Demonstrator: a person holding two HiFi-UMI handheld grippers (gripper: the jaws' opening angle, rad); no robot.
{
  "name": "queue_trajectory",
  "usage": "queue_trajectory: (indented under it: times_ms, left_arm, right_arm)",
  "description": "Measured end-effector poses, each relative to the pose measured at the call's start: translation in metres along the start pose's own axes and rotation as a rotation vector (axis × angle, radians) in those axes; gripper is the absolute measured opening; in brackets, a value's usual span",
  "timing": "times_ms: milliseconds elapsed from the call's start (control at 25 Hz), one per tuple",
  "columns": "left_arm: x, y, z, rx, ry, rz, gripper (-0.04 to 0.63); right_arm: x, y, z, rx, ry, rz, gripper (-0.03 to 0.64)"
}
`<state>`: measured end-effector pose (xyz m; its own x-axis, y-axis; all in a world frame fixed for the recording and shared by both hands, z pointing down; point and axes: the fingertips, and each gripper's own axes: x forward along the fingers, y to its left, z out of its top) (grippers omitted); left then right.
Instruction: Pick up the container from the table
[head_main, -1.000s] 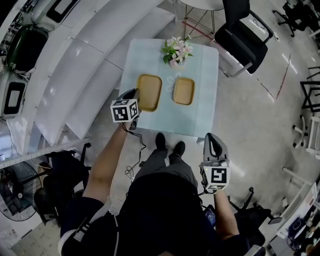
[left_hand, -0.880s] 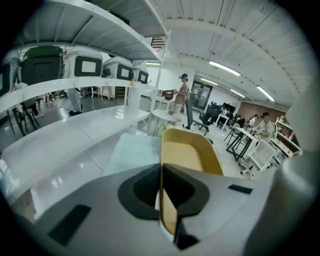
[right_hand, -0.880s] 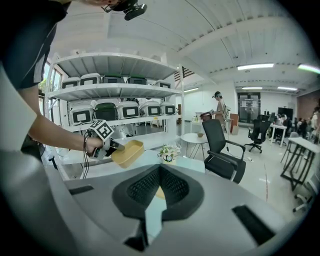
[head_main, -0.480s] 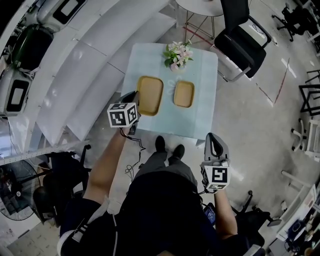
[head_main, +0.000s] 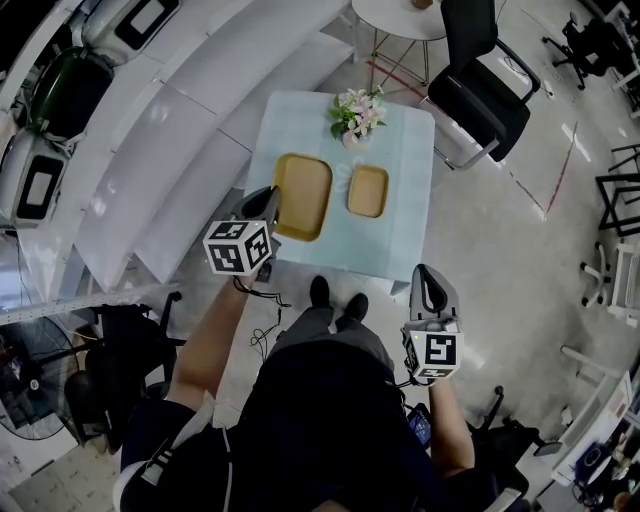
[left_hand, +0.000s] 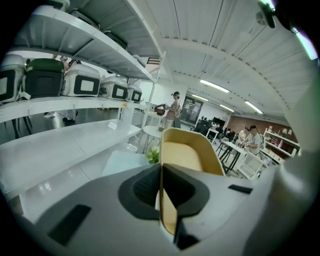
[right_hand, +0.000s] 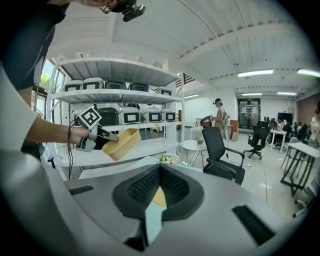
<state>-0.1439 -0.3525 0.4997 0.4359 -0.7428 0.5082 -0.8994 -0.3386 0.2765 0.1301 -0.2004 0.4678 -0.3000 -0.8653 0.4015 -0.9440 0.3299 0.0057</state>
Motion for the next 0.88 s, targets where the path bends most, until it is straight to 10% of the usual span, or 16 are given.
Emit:
queue_trajectory:
  times_ms: [880]
  left_arm:
    - [-0.105,-0.061,0.072,0.344,-0.382,0.073,0.011]
  right_arm:
    - [-0.024,0.007,0.063,0.005,-0.153,0.002,0.000]
